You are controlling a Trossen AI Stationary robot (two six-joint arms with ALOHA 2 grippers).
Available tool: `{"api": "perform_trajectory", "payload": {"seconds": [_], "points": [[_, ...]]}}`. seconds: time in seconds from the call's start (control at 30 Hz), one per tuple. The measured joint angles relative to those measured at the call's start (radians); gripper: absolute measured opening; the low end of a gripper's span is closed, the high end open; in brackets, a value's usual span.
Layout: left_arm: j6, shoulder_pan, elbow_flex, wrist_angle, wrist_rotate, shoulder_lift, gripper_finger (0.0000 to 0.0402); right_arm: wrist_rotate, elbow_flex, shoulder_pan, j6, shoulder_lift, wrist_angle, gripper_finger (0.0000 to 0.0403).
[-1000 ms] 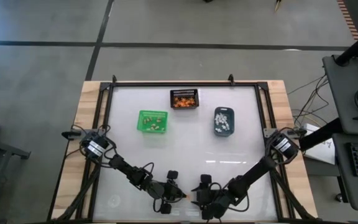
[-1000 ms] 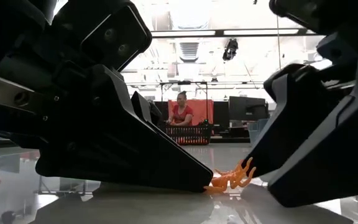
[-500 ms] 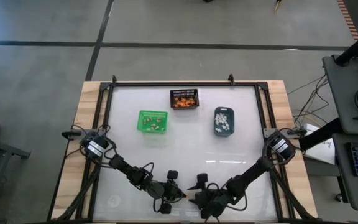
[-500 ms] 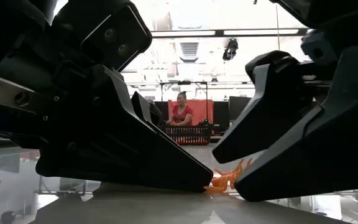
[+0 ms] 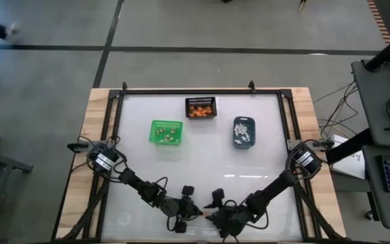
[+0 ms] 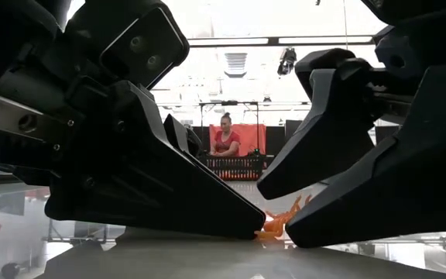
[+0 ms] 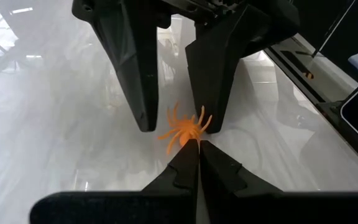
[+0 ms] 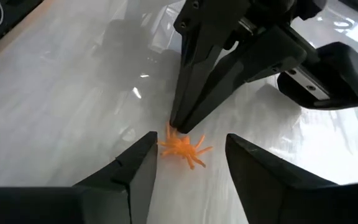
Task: Sort Halloween decoration
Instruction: Put the orange spider toy into the black bin
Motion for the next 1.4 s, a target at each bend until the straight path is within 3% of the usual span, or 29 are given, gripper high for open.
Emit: {"api": "perform_trajectory", "payload": {"seconds": [0.87,1.4], "points": [[0.000,0.000,-0.001,0.009,0.000,-0.003,0.0000,-0.048,-0.003,-0.004,-0.011,0.000,0.002,0.0078],[0.000,0.000,-0.005,0.004,0.000,-0.023,0.0000,-0.044,-0.003,-0.004,0.003,-0.003,0.002,0.0059]]}}
